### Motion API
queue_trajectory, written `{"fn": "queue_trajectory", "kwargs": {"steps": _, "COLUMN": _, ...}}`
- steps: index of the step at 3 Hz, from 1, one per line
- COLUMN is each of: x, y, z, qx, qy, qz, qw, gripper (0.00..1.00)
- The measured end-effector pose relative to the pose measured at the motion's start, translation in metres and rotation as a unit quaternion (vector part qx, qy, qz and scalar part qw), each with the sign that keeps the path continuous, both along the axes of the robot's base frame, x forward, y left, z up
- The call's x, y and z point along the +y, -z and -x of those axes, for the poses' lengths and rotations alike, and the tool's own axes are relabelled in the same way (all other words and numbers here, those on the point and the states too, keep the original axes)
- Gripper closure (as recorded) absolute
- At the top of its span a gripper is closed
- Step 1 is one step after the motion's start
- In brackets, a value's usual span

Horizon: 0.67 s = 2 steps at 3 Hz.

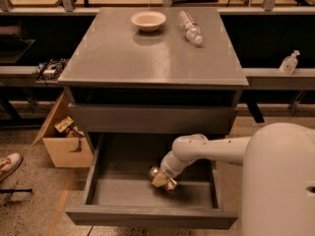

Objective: Place orange can into middle drawer

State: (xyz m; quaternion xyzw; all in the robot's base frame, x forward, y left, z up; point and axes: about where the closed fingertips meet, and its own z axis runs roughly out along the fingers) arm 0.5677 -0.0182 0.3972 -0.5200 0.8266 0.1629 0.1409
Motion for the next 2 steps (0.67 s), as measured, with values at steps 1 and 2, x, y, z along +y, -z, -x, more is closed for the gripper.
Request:
{"fn": "queue_trajectory", "kwargs": {"steps": 1, "x": -0.0004, "y": 0.0162, "z": 0.0039, "qx": 0.018, "qy": 0.005, "qz": -0.010, "qw": 0.9998, "gripper": 1.00}}
{"fn": "queue_trajectory", "kwargs": {"steps": 2, "x": 0.0006, "y": 0.0174, "z": 0.0051, "qx": 0.019, "qy": 0.004, "qz": -0.010, "qw": 0.9998, "gripper": 0.82}}
